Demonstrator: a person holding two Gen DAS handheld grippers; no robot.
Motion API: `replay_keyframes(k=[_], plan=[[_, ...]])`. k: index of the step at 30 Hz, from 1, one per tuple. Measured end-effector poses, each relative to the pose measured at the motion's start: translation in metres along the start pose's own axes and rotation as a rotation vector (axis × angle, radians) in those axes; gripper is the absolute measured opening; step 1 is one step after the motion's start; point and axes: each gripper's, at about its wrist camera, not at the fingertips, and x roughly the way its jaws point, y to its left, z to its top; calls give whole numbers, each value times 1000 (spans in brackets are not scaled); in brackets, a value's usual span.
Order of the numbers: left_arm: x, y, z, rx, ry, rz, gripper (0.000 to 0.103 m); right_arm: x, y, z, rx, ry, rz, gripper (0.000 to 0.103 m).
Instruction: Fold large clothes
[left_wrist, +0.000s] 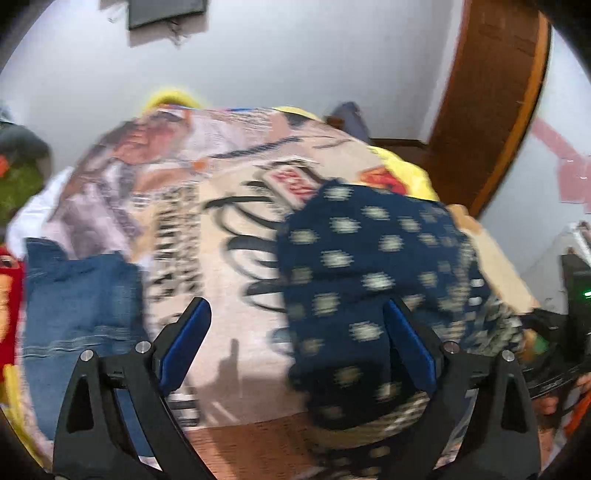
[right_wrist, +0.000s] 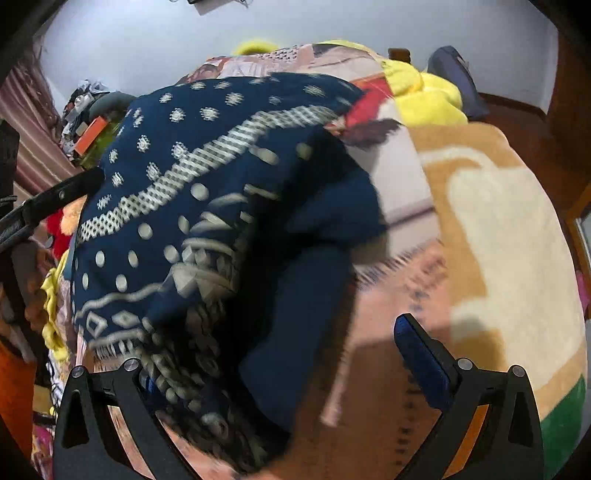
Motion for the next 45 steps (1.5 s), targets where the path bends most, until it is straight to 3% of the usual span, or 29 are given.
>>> replay_keyframes(k=[4,7,11,15,19,23,27,33,35,40,45], plan=[[-11,16,-6,36,17,104,95,-17,-16,-2,-9,-6,-19,103],[-22,19,-13,80,28,98,95,-33,-14,3,-42,-42,-24,103],[-40,12,-20,43,13,-27,96,-40,-5,18,-42,-92,47,103],[-33,-4,-19,-19,43,-193,98,-10,-5,37,35,-39,152,103],[-3,-19,-17,-29,103,-252,98,29,-11,53,101,54,251,103],[36,-10,-10,-149,167,-367,101,43,-11,67,109,49,315,103],[58,-8,-2,-178,186,-386,103,58,-3,79,87,54,364,102],[83,-2,-2,-257,208,-436,99,72,6,89,90,73,418,87],[78,-2,-2,-252,197,-429,86,71,8,90,95,73,433,68],[45,-8,0,-195,142,-399,64,51,25,90,52,43,440,38],[-10,-9,8,-127,67,-341,59,20,63,91,-31,12,419,28]])
